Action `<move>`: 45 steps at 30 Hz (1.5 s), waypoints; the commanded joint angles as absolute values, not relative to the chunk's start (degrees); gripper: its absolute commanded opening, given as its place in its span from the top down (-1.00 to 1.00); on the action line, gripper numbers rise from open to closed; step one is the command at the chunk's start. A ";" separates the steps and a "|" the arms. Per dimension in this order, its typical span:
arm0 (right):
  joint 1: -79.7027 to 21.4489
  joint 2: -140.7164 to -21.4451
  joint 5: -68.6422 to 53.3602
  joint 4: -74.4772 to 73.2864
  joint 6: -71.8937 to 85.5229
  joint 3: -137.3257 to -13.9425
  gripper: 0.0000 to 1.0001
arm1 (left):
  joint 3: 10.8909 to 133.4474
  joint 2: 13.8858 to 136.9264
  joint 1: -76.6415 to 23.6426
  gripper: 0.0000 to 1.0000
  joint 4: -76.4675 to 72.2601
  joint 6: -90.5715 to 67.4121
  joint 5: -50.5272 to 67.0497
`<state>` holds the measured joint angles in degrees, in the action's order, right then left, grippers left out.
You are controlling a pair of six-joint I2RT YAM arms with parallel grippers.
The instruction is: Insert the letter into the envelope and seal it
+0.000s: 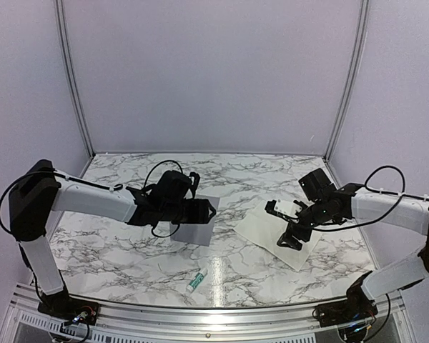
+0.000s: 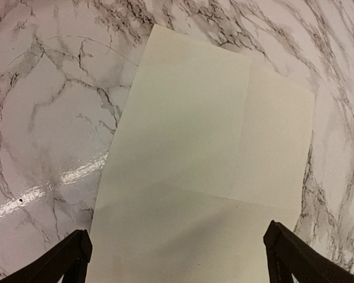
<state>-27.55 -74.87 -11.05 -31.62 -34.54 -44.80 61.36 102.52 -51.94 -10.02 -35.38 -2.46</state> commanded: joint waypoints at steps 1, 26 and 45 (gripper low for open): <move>-31.36 -75.07 -1.51 -29.27 -34.01 -45.27 -0.97 | 65.36 106.40 -52.70 -0.29 -13.19 -38.09 -2.57; -17.49 -75.88 -0.69 -32.39 -33.56 -44.14 -0.71 | 103.89 135.45 -52.45 -0.96 3.62 -37.98 12.59; -10.32 -83.28 -11.02 -32.51 -30.71 -56.09 -0.74 | 76.93 115.19 -57.11 -0.72 -4.54 -42.36 11.60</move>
<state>-13.56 -79.05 -6.09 -33.28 -32.82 -49.58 79.35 118.10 -54.61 0.25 -39.18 11.42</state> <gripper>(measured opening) 0.867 0.848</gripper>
